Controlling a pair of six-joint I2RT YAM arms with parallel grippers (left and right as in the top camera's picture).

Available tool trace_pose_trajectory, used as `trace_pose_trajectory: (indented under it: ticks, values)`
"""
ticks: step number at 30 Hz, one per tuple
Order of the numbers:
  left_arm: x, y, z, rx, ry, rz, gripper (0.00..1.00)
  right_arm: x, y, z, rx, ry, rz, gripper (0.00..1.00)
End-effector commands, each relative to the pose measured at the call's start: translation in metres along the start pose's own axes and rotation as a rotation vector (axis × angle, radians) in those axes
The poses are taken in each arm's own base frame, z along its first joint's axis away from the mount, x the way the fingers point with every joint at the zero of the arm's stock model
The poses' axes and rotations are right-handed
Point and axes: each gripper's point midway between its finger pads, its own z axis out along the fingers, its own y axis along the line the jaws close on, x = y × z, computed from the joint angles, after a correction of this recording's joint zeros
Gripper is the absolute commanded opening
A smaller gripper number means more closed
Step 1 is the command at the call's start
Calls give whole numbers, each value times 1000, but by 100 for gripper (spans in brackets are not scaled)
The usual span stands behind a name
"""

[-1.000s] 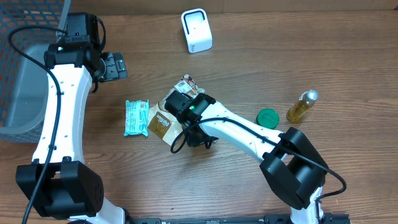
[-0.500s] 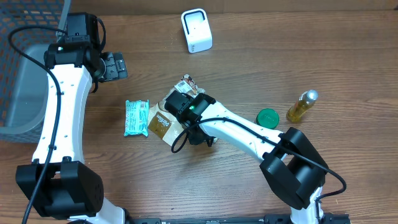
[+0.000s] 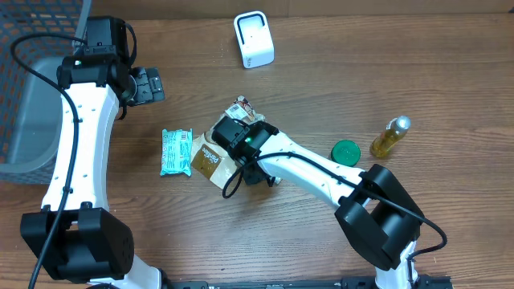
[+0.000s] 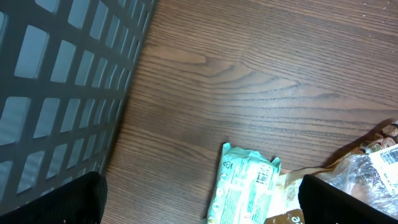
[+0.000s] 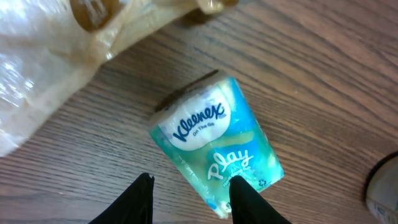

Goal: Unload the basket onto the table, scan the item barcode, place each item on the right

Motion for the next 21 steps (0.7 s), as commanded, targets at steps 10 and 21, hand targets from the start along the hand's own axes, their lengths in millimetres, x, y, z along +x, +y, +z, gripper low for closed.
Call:
trace_pose_trajectory:
  ticks: [10,21]
  values:
    - [-6,-2,-8,2,-26,4,99,3,-6,10,33,-4,-71,37]
    - [-6,-2,-8,2,-26,4,100,9,-14,22,78,-8,-75,38]
